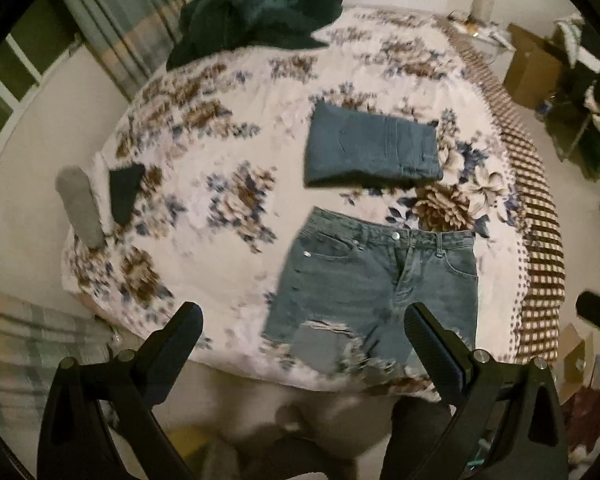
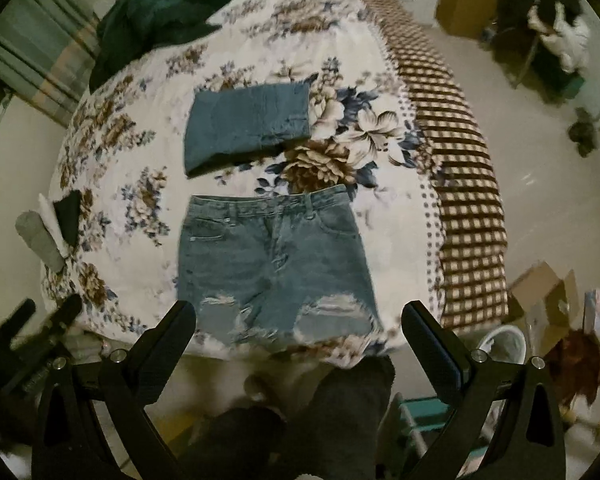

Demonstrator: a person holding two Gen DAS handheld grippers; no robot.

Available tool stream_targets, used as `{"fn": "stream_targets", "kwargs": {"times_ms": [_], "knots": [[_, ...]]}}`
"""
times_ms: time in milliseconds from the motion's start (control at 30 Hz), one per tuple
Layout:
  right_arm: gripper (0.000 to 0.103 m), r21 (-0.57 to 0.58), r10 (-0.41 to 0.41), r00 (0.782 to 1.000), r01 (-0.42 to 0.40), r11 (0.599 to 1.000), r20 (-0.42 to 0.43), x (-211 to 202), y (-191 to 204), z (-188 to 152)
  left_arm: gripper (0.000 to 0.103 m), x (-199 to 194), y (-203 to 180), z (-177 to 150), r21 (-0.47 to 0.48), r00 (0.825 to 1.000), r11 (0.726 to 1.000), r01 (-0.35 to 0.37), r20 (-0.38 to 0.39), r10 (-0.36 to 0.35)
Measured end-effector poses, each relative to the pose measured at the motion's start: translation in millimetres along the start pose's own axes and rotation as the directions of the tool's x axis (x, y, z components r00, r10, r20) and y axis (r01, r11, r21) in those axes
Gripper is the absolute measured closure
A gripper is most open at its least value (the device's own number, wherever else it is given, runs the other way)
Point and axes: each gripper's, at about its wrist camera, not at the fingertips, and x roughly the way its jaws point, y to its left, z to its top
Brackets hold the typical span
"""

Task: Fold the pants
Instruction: 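Lower both tools toward the ripped denim shorts' leg hems, then grasp the shorts' leg hem with the right tool while the left tool grasps the other hem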

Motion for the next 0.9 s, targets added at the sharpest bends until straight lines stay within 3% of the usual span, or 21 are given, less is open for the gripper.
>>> {"fn": "stream_targets", "kwargs": {"times_ms": [167,300,467,633,700,767,833,900], "knots": [[0.006,-0.076,0.028,0.994,-0.036,0.996,-0.104,88,-63,73,0.0,79,-80,-14,-0.065,0.992,0.998,0.007,-0.122,-0.015],[0.01,-0.145,0.007,0.986,-0.032,0.989,-0.169,150,-102,107,0.0,140,-146,-45,-0.094,0.968,0.994,0.063,-0.237,-0.084],[0.01,-0.179,0.012,0.971,-0.056,0.982,-0.239,218,-125,123,0.0,201,-228,-88,-0.055,0.948,0.993,0.102,-0.297,-0.114],[0.01,-0.191,0.037,0.952,-0.099,0.977,-0.304,283,-120,123,0.002,257,-281,-123,0.025,0.931,0.996,0.08,-0.358,-0.066],[0.01,-0.198,0.058,0.944,-0.128,0.972,-0.326,309,-113,124,0.012,274,-294,-136,0.045,0.926,0.997,0.065,-0.375,-0.043],[0.01,-0.209,0.072,0.937,-0.15,0.966,-0.341,329,-103,124,0.027,283,-300,-143,0.038,0.926,0.996,0.085,-0.372,-0.064],[0.01,-0.201,0.078,0.929,-0.16,0.966,-0.362,353,-96,125,0.033,279,-299,-144,0.021,0.942,0.997,0.078,-0.329,-0.067],[0.01,-0.156,0.109,0.913,-0.183,0.971,-0.394,377,-93,126,0.055,269,-296,-143,0.01,0.95,0.995,0.096,-0.299,-0.089]]}}
